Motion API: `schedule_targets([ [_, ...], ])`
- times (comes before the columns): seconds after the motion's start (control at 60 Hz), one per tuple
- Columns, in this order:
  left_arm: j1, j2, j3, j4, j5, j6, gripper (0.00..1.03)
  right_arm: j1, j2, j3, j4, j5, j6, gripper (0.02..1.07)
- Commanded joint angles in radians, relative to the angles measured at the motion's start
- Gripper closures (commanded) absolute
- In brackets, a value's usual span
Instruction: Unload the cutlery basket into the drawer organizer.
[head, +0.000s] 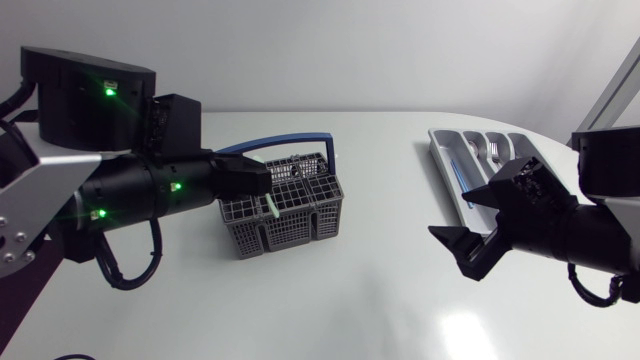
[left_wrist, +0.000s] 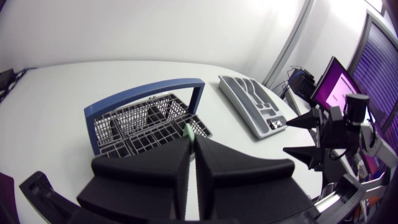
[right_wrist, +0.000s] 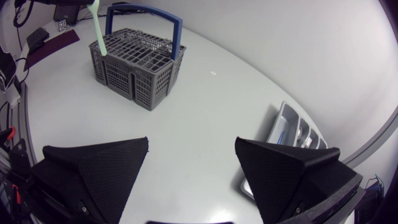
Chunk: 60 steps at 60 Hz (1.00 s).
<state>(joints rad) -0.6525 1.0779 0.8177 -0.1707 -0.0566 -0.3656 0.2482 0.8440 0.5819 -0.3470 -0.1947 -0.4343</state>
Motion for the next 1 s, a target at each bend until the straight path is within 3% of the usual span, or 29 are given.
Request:
schedule_targets([
  [0.0,-0.012,-0.003,0.052,-0.024,0.004,-0.107,1.0,0.008,-0.033,0.032,-0.03,-0.031,-0.007,0.07],
  [0.333,-0.058,0.053,0.153,-0.125,0.004,-0.406,1.0,0.178,-0.062,0.047,-0.044,-0.031,0.111,0.07],
  [0.767,-0.168,0.169,0.224,-0.145,0.004,-0.512,1.0,0.367,0.095,0.174,-0.029,-0.026,0.233,0.17],
  [0.983,-0.194,0.246,0.29,-0.145,0.004,-0.561,1.0,0.404,0.204,0.213,0.046,-0.031,0.269,0.39],
])
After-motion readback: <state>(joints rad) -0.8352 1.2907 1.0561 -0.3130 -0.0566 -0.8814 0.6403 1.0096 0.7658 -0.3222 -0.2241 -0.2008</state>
